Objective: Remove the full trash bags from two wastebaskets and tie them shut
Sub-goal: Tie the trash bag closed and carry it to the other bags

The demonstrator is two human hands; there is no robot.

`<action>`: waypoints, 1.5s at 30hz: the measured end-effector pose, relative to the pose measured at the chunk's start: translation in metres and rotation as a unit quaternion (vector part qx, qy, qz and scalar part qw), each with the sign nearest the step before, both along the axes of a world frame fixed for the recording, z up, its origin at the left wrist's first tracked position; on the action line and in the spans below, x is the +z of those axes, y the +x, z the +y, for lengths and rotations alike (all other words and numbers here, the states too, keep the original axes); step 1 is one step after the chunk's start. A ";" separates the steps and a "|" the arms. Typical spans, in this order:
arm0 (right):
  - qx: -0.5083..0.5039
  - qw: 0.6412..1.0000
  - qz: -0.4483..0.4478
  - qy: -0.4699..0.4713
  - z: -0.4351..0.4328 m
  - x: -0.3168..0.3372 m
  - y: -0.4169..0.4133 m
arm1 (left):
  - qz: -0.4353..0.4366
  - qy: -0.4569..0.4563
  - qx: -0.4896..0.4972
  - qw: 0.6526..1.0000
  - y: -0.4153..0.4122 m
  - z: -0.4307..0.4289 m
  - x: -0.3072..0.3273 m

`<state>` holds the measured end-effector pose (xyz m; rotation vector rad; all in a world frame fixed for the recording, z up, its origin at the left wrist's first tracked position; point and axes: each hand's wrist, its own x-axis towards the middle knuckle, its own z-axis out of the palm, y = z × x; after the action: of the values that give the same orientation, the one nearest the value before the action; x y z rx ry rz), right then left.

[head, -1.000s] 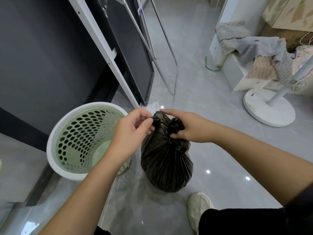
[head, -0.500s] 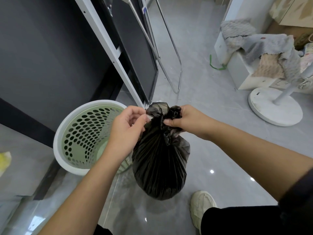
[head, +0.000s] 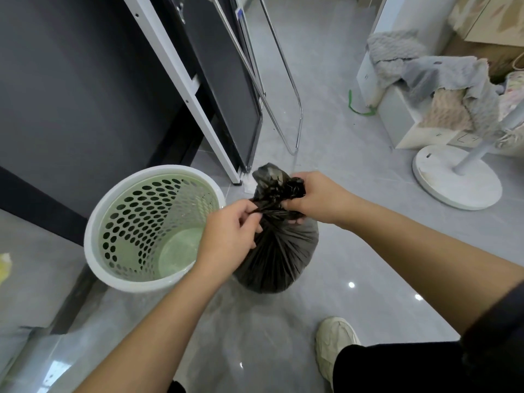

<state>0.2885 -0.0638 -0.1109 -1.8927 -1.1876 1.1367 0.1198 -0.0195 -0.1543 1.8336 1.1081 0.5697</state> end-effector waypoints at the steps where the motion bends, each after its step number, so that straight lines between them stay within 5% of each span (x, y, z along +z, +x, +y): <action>1: 0.014 1.000 0.006 0.003 -0.001 0.001 0.001 | -0.004 0.005 0.007 1.000 -0.002 0.004 0.001; 10: 0.154 0.986 -0.045 -0.032 0.000 0.000 -0.002 | -0.094 -0.040 0.011 0.995 -0.004 0.018 0.005; 21: 0.159 0.984 0.075 -0.039 -0.005 -0.001 -0.012 | -0.115 0.038 -0.032 0.992 -0.006 0.028 0.006; 30: 0.114 0.992 0.046 -0.021 -0.009 0.000 -0.007 | -0.145 -0.077 -0.042 0.986 -0.013 0.020 0.006; 36: 0.055 0.997 0.049 0.033 -0.006 0.010 -0.004 | 0.055 0.031 -0.231 0.971 -0.010 0.013 -0.018; 39: 0.053 0.997 0.042 0.031 -0.005 0.014 -0.003 | 0.006 0.073 -0.185 0.980 0.012 0.007 -0.028; 45: 0.047 0.998 0.021 0.041 -0.005 0.021 0.000 | -0.102 0.005 -0.108 0.989 0.026 0.006 -0.032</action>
<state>0.2880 -0.0691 -0.0895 -1.7599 -1.2915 1.1523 0.1457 -0.0134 -0.1861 1.8293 0.7619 0.6180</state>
